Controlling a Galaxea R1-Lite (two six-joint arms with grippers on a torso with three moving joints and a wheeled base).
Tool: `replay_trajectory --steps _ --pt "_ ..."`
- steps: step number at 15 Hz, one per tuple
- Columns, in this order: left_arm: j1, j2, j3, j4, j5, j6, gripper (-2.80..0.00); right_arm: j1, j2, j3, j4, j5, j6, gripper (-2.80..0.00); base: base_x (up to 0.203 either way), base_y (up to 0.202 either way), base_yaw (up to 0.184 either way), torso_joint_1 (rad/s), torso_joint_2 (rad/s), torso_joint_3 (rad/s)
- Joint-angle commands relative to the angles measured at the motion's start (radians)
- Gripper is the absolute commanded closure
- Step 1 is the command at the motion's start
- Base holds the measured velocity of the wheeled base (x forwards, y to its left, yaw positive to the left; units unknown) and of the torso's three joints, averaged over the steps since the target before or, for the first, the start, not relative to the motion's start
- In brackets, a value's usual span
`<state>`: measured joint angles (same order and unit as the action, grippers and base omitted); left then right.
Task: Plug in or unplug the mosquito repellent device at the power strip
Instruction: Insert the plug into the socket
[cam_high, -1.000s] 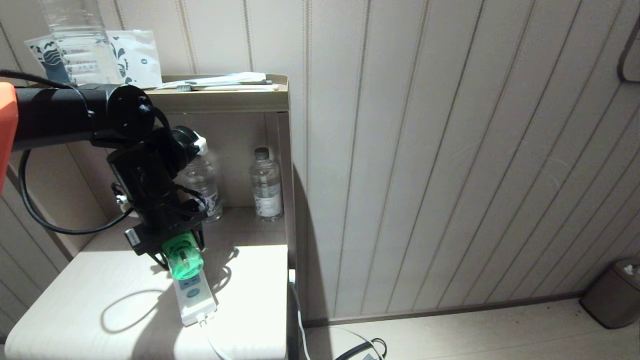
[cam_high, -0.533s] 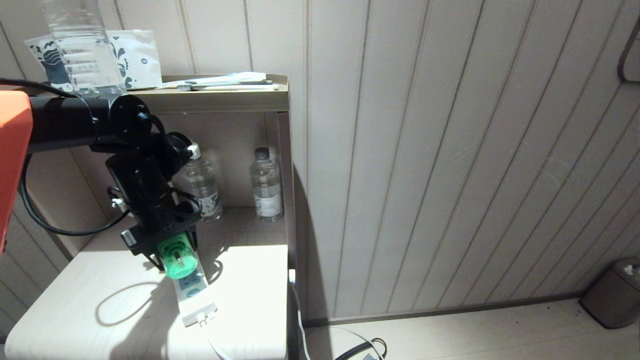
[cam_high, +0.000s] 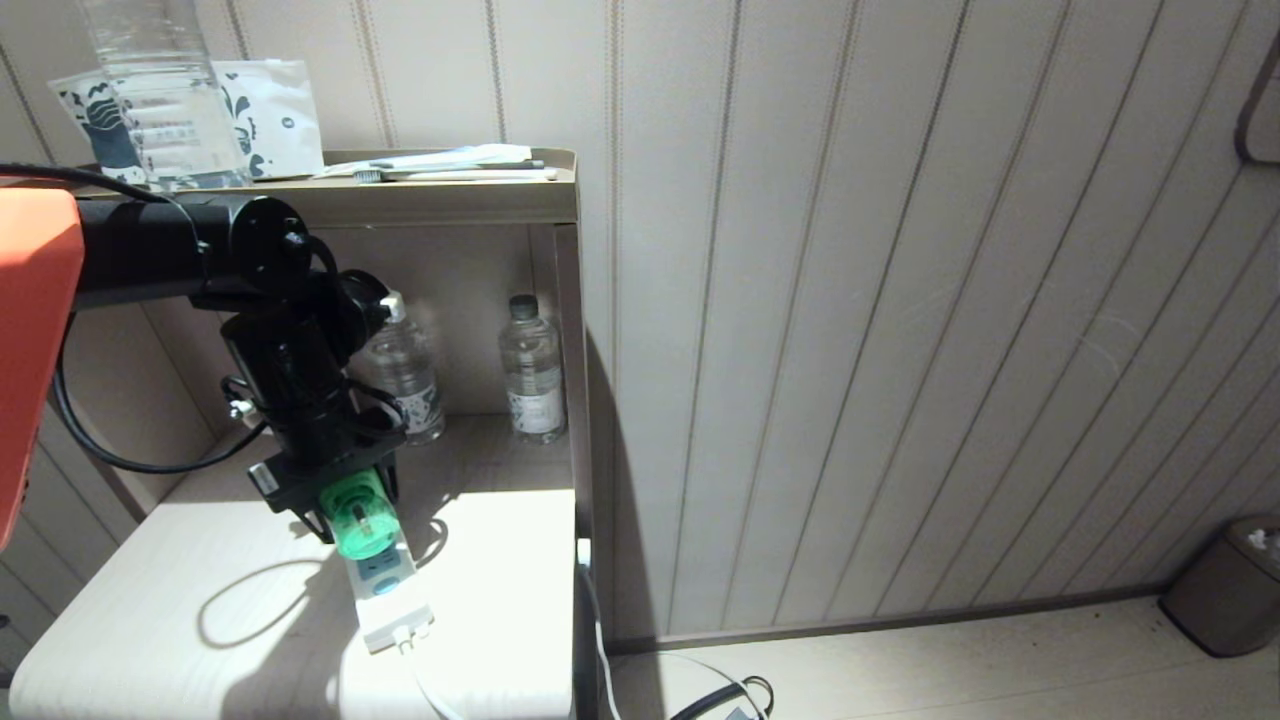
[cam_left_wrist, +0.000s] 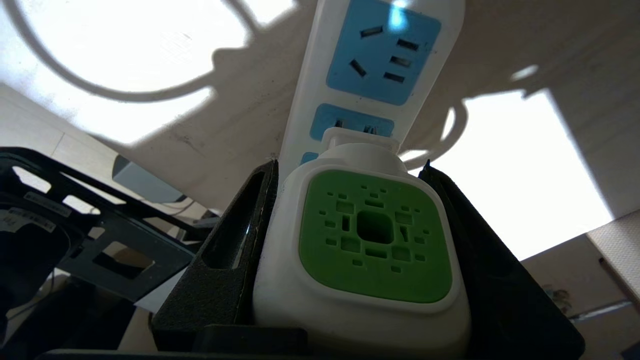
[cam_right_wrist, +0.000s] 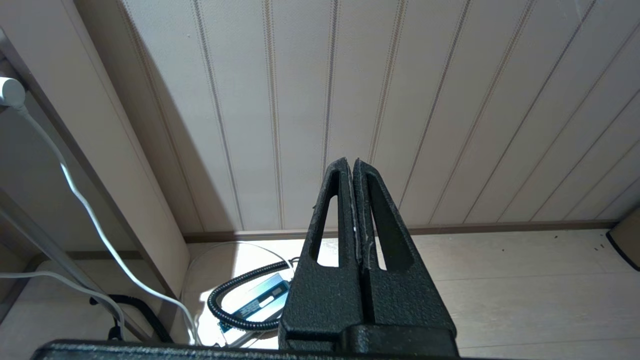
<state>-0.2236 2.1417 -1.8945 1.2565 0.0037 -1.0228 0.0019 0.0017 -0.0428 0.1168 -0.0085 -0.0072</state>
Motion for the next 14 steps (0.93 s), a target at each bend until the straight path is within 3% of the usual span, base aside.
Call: replay_trajectory --steps 1,14 --pt "0.001 -0.005 0.0 0.007 -0.001 -0.008 0.0 0.001 0.001 0.0 0.0 0.001 0.0 0.0 0.0 0.0 0.0 0.0 0.0 0.0" --pt "0.003 0.033 0.002 0.022 -0.021 -0.021 0.0 0.001 0.001 0.0 0.0 -0.001 0.0 0.0 0.0 0.0 0.0 0.0 0.0 0.0"
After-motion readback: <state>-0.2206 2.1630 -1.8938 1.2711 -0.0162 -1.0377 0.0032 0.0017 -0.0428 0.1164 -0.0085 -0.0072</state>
